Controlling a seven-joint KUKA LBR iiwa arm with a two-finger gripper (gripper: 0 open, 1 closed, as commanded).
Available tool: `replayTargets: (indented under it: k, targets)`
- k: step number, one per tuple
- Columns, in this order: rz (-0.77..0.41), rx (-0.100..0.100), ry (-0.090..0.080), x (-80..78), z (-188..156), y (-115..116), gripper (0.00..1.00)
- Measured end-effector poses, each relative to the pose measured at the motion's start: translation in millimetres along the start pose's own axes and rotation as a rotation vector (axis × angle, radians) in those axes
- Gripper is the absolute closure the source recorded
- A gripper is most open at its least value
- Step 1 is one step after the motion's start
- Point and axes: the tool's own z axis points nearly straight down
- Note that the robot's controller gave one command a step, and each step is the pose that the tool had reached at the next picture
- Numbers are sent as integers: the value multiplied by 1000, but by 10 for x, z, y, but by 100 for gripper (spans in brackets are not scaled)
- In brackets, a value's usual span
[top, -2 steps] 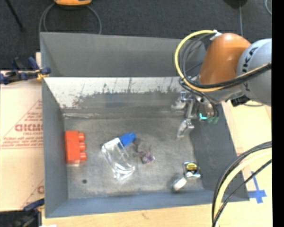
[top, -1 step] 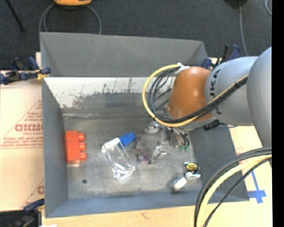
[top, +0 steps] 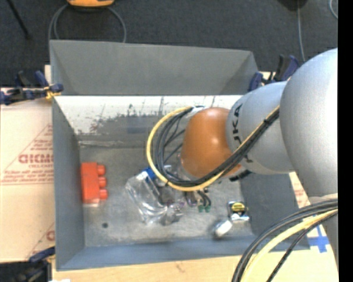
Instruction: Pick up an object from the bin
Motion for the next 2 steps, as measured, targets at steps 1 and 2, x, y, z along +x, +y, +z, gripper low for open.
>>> replayTargets:
  k: [1, 2]
  targets:
    - [1, 0, 16, 13, -21, -22, 100]
    - [-18, 1, 2, -12, -1454, 134, 100]
